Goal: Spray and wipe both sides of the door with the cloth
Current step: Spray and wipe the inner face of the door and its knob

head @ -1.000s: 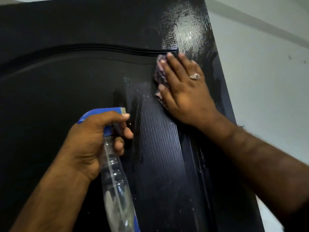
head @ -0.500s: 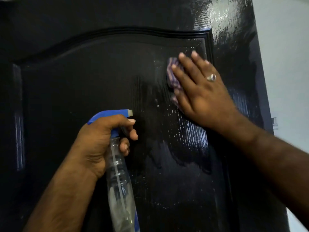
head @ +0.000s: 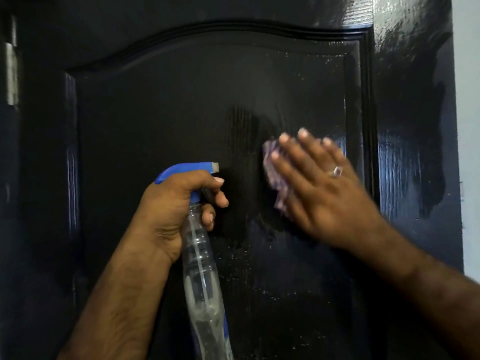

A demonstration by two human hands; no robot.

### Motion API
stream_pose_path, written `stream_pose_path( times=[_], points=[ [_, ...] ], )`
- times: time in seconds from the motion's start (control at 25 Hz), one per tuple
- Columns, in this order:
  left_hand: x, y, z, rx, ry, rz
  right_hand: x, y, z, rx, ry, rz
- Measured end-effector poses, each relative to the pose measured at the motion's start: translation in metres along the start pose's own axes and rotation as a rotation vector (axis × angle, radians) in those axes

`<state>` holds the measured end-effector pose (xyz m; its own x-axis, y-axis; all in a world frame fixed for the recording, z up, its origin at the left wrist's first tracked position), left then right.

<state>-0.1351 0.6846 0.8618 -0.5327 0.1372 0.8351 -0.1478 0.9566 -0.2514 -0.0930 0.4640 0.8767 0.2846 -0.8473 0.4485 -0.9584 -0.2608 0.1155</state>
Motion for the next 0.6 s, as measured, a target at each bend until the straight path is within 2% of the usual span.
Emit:
stream_pose_path(
  times=[0.12, 0.2, 0.28, 0.4, 0.48, 0.6],
  points=[
    [0.002, 0.0, -0.001, -0.005, -0.012, 0.0, 0.042, 0.012, -0.068, 0.116, -0.264, 0.036],
    [0.002, 0.0, -0.002, 0.01, -0.032, -0.004, 0.033, 0.007, -0.089, 0.097, -0.321, 0.017],
    [0.0, 0.0, -0.004, 0.025, -0.037, -0.005, 0.009, -0.001, -0.069, 0.068, -0.26, 0.0],
    [-0.002, 0.0, -0.005, 0.024, -0.036, -0.005, -0.033, -0.009, 0.009, -0.048, -0.046, -0.012],
    [-0.001, -0.001, -0.005, 0.0, -0.039, -0.024, -0.029, -0.001, 0.031, -0.043, 0.043, -0.02],
    [0.003, -0.005, -0.009, -0.02, -0.043, -0.068, 0.013, 0.004, -0.016, 0.044, -0.131, 0.02]
  ],
)
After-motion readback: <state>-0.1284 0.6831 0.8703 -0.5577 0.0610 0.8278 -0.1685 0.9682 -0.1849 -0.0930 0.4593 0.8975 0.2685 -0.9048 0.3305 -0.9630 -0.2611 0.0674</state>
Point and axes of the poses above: each hand's wrist, its own z-axis away from the middle knuckle, its own y-axis out of the back of the hand, x = y × z, the point moved 8 cm from there along -z, towards the middle knuckle, and after that the axes turned 4 degrees about -y, right-handed, at the moved point
